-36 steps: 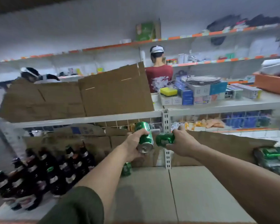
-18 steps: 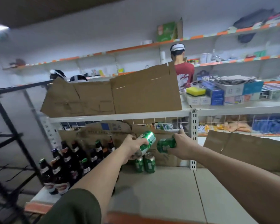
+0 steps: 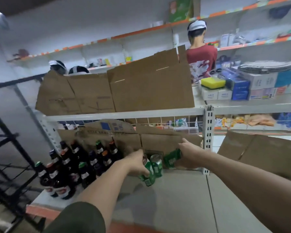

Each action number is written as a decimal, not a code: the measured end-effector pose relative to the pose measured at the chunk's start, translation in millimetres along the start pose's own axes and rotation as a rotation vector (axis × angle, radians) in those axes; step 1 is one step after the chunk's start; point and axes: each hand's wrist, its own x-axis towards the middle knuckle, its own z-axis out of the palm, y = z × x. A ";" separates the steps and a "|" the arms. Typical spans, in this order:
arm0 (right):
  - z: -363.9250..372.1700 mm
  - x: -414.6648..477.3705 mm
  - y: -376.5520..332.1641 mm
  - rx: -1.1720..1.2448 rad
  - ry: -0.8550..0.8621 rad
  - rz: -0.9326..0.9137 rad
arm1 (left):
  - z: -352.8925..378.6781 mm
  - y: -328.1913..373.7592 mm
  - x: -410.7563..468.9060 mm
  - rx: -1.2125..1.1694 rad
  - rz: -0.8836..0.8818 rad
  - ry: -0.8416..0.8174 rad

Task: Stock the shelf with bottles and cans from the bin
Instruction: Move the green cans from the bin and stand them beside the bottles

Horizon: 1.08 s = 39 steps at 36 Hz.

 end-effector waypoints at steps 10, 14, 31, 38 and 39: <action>37.7 16.4 -4.3 0.068 -0.087 -0.012 | 26.5 -29.0 28.5 0.065 0.002 -0.147; 47.8 26.8 -15.8 0.054 -0.134 0.031 | 29.9 -42.8 40.0 0.147 0.052 -0.178; 116.9 57.7 -58.0 -0.086 -0.232 0.093 | 48.9 -90.8 73.1 0.468 0.463 -0.205; 139.6 65.4 -66.1 -0.039 -0.215 0.109 | 58.7 -101.5 86.0 0.418 0.479 -0.163; 140.6 66.8 -67.0 -0.033 -0.207 0.109 | 59.6 -102.7 86.9 0.323 0.407 -0.197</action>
